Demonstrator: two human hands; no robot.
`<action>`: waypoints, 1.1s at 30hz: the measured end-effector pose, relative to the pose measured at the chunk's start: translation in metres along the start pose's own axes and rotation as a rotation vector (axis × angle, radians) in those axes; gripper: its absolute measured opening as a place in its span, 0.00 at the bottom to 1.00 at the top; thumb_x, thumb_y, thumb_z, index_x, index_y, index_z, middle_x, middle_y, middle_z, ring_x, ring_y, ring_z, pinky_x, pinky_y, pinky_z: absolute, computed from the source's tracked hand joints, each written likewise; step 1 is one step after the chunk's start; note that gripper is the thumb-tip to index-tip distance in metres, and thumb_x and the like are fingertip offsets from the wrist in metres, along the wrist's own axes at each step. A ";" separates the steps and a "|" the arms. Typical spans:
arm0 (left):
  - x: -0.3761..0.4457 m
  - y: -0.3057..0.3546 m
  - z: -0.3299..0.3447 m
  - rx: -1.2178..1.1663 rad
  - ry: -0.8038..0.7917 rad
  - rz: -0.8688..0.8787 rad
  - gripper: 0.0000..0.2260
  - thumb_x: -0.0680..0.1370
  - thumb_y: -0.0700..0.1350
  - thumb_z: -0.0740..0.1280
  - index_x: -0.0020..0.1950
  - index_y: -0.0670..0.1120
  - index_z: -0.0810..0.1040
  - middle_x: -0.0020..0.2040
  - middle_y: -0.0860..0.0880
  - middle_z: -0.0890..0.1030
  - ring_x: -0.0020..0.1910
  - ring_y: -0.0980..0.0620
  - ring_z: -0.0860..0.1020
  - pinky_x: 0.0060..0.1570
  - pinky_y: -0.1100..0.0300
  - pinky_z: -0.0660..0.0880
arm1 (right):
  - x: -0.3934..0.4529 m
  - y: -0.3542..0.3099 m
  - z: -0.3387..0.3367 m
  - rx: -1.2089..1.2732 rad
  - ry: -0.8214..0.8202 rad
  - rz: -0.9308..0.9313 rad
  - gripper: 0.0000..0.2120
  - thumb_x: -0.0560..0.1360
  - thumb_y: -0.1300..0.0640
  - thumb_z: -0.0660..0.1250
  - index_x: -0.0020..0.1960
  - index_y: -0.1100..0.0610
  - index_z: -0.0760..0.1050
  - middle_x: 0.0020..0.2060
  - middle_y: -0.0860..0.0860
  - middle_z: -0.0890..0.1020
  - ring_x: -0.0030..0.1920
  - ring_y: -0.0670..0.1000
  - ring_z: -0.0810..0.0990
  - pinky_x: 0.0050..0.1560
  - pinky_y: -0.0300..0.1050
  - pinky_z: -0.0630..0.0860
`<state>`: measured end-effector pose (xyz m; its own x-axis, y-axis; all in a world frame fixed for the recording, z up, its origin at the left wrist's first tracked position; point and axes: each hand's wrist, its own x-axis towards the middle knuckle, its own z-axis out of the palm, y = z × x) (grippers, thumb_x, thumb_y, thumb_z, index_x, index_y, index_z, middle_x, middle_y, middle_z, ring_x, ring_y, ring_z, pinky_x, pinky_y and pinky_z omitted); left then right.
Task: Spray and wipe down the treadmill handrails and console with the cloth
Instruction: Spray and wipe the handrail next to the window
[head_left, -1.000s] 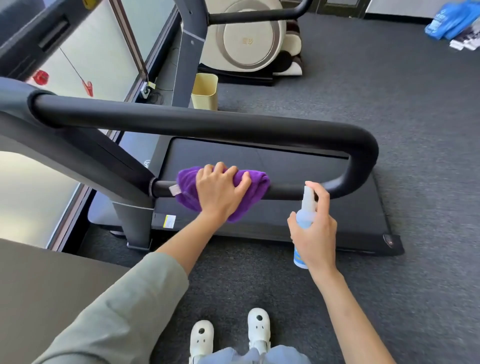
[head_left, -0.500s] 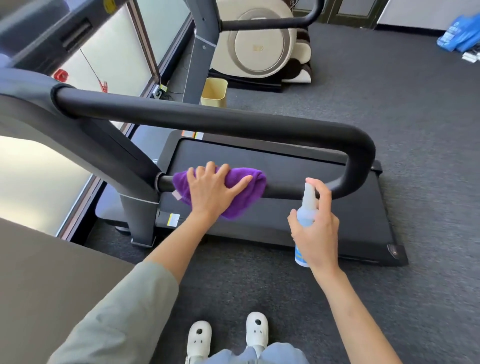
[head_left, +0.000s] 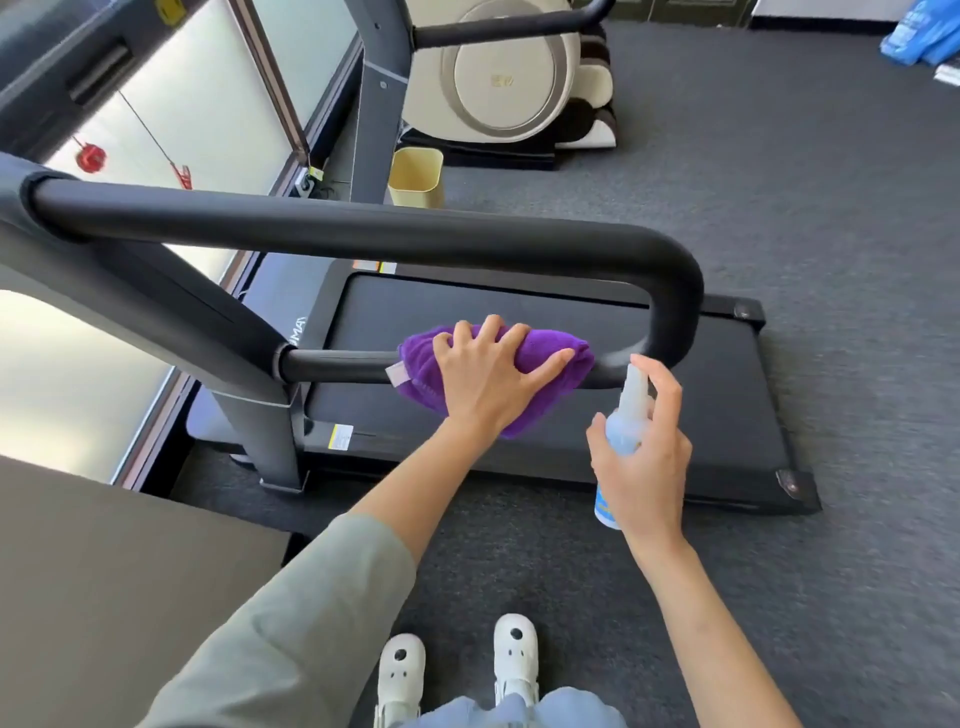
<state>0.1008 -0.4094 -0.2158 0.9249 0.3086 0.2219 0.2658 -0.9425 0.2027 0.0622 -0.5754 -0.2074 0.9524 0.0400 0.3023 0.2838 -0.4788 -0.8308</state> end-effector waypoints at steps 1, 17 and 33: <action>-0.001 0.021 0.002 -0.019 0.004 0.020 0.32 0.72 0.74 0.48 0.53 0.55 0.81 0.51 0.52 0.80 0.49 0.43 0.75 0.50 0.49 0.64 | 0.001 0.004 -0.007 0.023 0.010 0.021 0.32 0.73 0.69 0.70 0.68 0.45 0.64 0.60 0.46 0.78 0.47 0.59 0.81 0.50 0.58 0.80; -0.011 -0.036 0.006 -0.005 0.148 0.110 0.22 0.79 0.58 0.55 0.54 0.45 0.81 0.54 0.45 0.82 0.47 0.38 0.77 0.48 0.46 0.70 | 0.018 0.013 -0.039 0.061 0.018 0.020 0.31 0.73 0.69 0.69 0.69 0.46 0.65 0.61 0.47 0.77 0.47 0.58 0.80 0.46 0.65 0.81; -0.015 0.119 -0.011 -0.847 0.390 -0.214 0.23 0.81 0.51 0.49 0.55 0.37 0.78 0.50 0.44 0.80 0.47 0.43 0.77 0.50 0.49 0.71 | 0.033 0.035 -0.078 0.083 0.126 0.096 0.29 0.71 0.58 0.67 0.67 0.39 0.64 0.53 0.57 0.81 0.39 0.64 0.81 0.47 0.63 0.79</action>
<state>0.1155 -0.5253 -0.1843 0.6830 0.6290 0.3713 -0.0077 -0.5021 0.8648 0.0950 -0.6593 -0.1900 0.9556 -0.1148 0.2716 0.2056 -0.4007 -0.8929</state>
